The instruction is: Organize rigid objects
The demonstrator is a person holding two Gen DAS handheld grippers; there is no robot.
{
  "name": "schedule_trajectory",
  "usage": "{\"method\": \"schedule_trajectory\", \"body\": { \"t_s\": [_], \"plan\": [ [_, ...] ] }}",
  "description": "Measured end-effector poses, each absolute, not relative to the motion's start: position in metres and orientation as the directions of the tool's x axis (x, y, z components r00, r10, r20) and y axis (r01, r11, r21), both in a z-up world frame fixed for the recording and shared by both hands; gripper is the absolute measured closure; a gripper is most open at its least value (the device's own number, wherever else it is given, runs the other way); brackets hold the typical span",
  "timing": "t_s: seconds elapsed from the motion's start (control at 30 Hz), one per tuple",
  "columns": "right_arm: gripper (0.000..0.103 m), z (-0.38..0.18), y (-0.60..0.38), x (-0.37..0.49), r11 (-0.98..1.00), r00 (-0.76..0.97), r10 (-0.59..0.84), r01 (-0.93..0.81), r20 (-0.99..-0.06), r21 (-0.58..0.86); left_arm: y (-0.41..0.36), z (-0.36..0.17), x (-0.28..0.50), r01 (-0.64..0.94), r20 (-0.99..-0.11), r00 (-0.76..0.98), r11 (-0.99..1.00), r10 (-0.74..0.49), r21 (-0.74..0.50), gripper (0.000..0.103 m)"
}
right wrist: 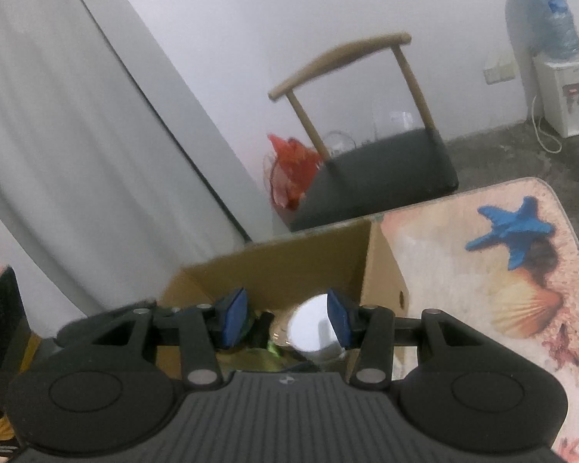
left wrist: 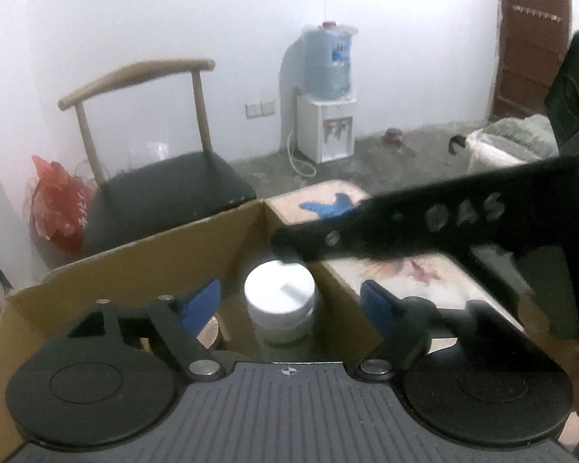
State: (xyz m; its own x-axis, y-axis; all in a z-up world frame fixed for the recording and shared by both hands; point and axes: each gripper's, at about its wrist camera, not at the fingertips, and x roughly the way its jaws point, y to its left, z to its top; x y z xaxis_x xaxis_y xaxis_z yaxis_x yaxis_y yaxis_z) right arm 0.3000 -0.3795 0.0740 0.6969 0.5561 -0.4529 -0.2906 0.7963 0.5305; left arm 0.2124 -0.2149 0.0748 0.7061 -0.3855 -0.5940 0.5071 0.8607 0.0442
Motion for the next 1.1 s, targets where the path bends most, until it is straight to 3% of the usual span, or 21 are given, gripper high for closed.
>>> {"method": "schedule_trajectory", "body": {
  "t_s": [0.13, 0.3, 0.4, 0.47, 0.5, 0.63, 0.83, 0.97, 1.1],
  "plan": [
    [0.052, 0.091, -0.384, 0.26, 0.759, 0.727, 0.582, -0.325, -0.364, 0.564, -0.192, 0.093, 0.178, 0.499, -0.543, 0.733, 0.866, -0.409, 0.022, 0.005],
    [0.036, 0.105, -0.382, 0.191, 0.705, 0.761, 0.604, -0.372, -0.236, 0.604, -0.15, 0.113, 0.126, 0.504, -0.486, 0.749, 0.864, -0.449, -0.022, 0.0],
    [0.02, 0.102, -0.373, 0.155, 0.677, 0.765, 0.614, -0.383, -0.196, 0.629, -0.123, 0.118, 0.099, 0.473, -0.476, 0.767, 0.881, -0.43, -0.033, 0.0],
    [0.001, 0.099, -0.364, 0.135, 0.672, 0.77, 0.611, -0.381, -0.184, 0.635, -0.105, 0.119, 0.09, 0.417, -0.49, 0.783, 0.908, -0.382, -0.041, 0.0],
    [0.0, 0.099, -0.359, 0.127, 0.676, 0.773, 0.607, -0.382, -0.183, 0.63, -0.098, 0.118, 0.088, 0.389, -0.498, 0.79, 0.92, -0.357, -0.043, 0.0],
    [0.0, 0.103, -0.337, 0.111, 0.735, 0.788, 0.573, -0.374, -0.225, 0.565, -0.073, 0.107, 0.086, 0.269, -0.533, 0.804, 0.961, -0.264, -0.071, 0.0],
    [0.0, 0.104, -0.303, 0.117, 0.867, 0.814, 0.445, -0.287, -0.374, 0.407, -0.053, 0.079, 0.09, 0.116, -0.534, 0.827, 0.983, -0.176, -0.145, 0.0],
    [0.0, 0.097, -0.289, 0.123, 0.929, 0.837, 0.319, -0.185, -0.444, 0.32, -0.063, 0.069, 0.099, 0.036, -0.531, 0.846, 0.999, -0.038, -0.014, 0.0],
    [0.0, 0.093, -0.281, 0.13, 0.972, 0.859, 0.185, -0.089, -0.478, 0.216, -0.075, 0.064, 0.113, 0.055, -0.537, 0.844, 0.995, -0.002, 0.082, 0.0]
  ]
}}
